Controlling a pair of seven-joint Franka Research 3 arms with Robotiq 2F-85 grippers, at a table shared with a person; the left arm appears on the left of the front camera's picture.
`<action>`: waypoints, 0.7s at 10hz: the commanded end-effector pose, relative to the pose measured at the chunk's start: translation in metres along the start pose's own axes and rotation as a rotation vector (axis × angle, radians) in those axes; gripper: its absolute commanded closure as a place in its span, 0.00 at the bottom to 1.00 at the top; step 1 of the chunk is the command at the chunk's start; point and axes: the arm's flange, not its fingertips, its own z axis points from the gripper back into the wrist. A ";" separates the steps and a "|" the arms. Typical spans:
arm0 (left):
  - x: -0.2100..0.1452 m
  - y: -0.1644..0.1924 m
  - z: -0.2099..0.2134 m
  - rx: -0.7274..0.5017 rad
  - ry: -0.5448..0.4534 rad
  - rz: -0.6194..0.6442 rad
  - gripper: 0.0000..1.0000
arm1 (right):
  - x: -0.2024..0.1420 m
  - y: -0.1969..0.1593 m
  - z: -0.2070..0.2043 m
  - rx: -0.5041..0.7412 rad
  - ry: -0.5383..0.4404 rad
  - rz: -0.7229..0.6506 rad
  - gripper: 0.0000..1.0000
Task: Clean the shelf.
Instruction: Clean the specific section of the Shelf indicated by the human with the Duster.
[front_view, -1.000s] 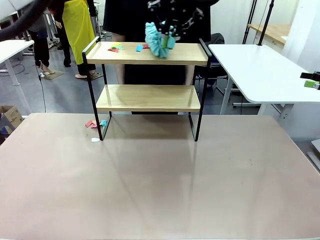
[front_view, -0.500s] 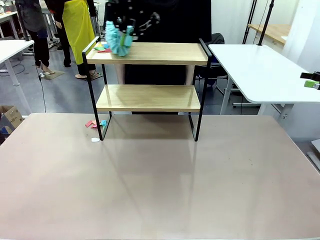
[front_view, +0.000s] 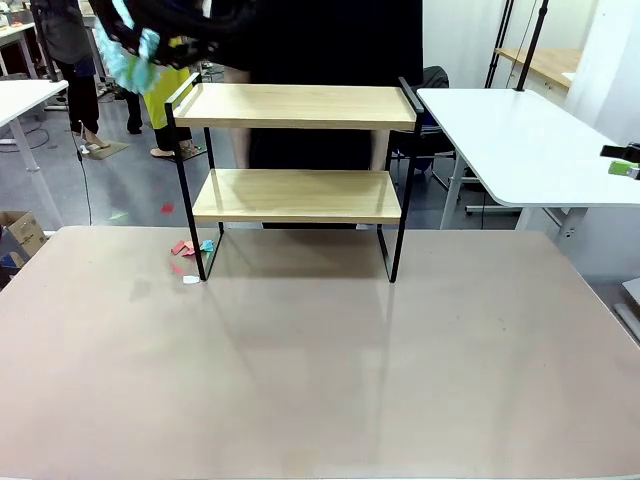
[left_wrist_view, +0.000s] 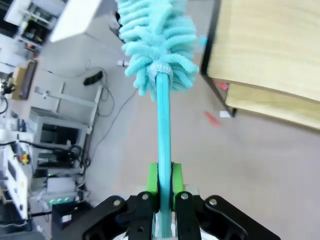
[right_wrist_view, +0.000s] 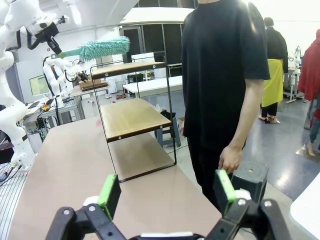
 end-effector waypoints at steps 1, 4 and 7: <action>-0.019 0.019 0.002 -0.040 -0.072 -0.033 0.87 | 0.004 0.000 -0.002 0.002 -0.002 0.007 0.00; -0.011 0.012 0.012 -0.007 -0.035 -0.006 0.87 | 0.004 0.000 -0.002 0.002 -0.002 0.007 0.00; -0.011 0.012 0.012 -0.007 -0.035 -0.006 0.87 | 0.004 0.000 -0.002 0.002 -0.002 0.007 0.00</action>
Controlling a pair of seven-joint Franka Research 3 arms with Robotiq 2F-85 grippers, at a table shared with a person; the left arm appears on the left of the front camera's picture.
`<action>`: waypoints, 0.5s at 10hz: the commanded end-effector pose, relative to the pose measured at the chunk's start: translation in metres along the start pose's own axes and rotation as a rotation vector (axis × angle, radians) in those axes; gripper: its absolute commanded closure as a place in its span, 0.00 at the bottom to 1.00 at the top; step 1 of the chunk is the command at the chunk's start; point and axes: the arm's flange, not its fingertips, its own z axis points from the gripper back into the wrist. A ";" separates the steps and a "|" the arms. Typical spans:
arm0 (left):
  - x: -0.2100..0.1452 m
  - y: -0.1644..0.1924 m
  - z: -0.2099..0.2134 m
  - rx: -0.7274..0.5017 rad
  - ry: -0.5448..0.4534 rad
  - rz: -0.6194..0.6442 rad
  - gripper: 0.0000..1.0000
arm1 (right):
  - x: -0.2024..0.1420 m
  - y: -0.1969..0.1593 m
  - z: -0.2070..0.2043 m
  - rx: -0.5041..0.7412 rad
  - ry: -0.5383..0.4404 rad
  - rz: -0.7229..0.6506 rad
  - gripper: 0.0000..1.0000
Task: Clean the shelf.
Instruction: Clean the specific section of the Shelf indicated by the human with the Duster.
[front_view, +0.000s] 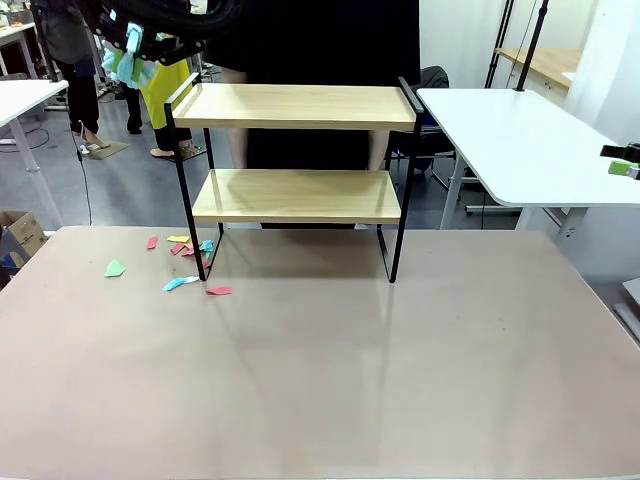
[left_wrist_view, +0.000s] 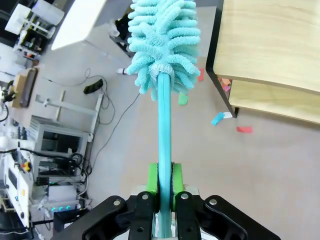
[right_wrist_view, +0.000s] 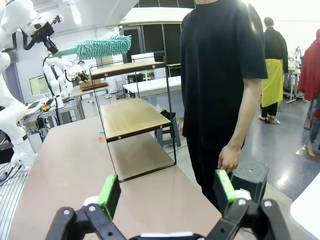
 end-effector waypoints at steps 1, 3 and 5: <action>-0.001 0.001 0.001 -0.002 -0.002 0.000 0.87 | 0.004 0.000 -0.002 0.003 -0.002 0.007 0.00; -0.001 0.033 -0.003 -0.225 -0.113 -0.133 0.87 | 0.004 0.000 -0.002 0.003 -0.002 0.007 0.00; -0.009 0.069 -0.027 -0.406 -0.169 -0.225 0.87 | 0.004 0.000 -0.002 0.003 -0.002 0.007 0.00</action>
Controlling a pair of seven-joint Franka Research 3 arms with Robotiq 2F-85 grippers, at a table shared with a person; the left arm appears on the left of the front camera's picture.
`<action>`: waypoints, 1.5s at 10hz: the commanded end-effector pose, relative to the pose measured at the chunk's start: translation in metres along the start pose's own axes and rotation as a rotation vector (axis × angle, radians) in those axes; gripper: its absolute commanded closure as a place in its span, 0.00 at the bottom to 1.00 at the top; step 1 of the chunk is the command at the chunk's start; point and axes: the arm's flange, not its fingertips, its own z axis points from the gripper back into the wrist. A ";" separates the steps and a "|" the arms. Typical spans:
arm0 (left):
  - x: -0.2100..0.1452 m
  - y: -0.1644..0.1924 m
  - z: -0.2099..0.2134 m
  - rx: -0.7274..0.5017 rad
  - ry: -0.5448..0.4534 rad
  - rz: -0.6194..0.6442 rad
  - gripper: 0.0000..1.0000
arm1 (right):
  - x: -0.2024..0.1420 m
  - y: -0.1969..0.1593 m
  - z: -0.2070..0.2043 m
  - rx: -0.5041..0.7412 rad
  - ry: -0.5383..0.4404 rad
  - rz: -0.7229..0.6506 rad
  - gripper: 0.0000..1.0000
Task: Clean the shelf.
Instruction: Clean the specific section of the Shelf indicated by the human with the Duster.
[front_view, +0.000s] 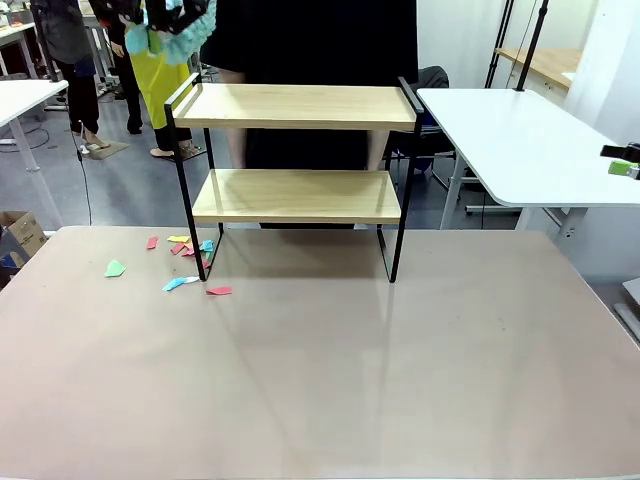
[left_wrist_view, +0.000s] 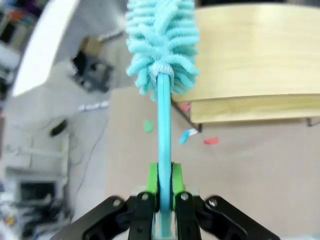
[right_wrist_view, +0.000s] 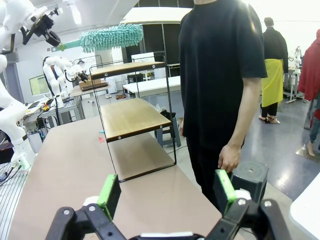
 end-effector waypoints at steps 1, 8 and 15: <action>-0.042 0.049 -0.026 -0.163 -0.058 -0.137 0.87 | 0.004 0.000 -0.002 0.002 -0.002 0.007 0.00; -0.088 0.154 -0.028 -0.838 -0.179 -0.513 0.87 | 0.004 0.000 -0.002 0.002 -0.002 0.007 0.00; -0.091 0.153 -0.004 -0.473 0.248 -1.263 0.87 | 0.004 0.000 -0.002 0.002 -0.002 0.007 0.00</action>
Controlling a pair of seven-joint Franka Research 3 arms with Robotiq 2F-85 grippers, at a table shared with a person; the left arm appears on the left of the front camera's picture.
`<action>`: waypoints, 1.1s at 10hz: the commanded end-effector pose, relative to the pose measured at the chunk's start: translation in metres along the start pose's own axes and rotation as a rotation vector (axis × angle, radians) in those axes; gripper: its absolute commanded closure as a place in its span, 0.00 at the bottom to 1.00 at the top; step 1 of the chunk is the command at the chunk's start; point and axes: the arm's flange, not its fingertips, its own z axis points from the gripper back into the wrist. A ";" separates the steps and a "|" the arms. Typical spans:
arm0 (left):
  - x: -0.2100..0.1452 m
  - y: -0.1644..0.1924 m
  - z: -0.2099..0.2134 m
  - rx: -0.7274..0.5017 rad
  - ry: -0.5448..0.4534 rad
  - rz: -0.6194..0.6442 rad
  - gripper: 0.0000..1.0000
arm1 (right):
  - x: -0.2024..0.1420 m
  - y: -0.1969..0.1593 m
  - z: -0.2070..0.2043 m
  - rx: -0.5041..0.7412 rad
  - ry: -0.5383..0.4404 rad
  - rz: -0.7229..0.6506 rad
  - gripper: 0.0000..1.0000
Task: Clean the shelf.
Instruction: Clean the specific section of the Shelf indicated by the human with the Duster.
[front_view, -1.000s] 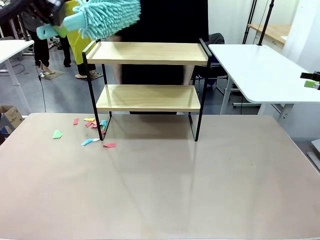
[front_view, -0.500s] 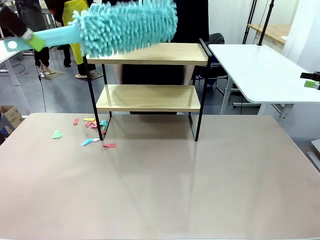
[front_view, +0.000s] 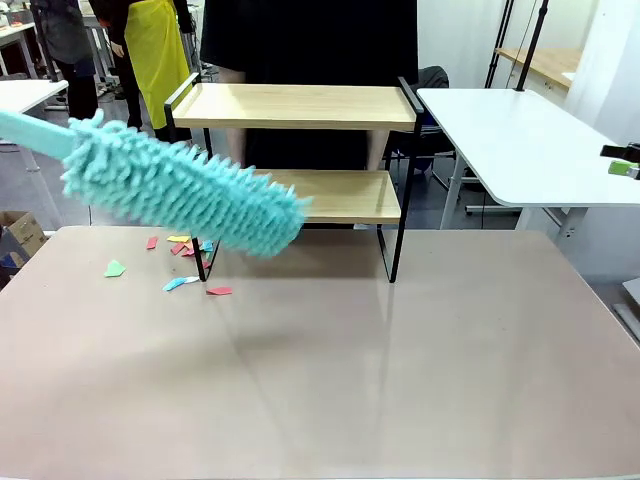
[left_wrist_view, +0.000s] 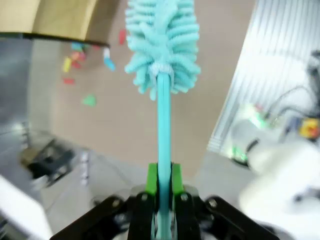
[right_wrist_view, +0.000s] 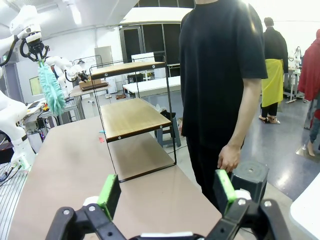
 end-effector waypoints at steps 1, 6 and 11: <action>0.007 0.009 -0.001 0.032 0.177 -0.131 0.87 | 0.004 0.000 -0.002 0.002 -0.002 0.007 0.00; -0.002 0.011 -0.050 0.007 0.431 -0.328 0.87 | 0.004 0.000 -0.002 0.002 -0.002 0.007 0.00; 0.002 0.012 -0.067 -0.020 0.444 -0.297 0.87 | 0.004 0.000 -0.002 0.002 -0.002 0.007 0.00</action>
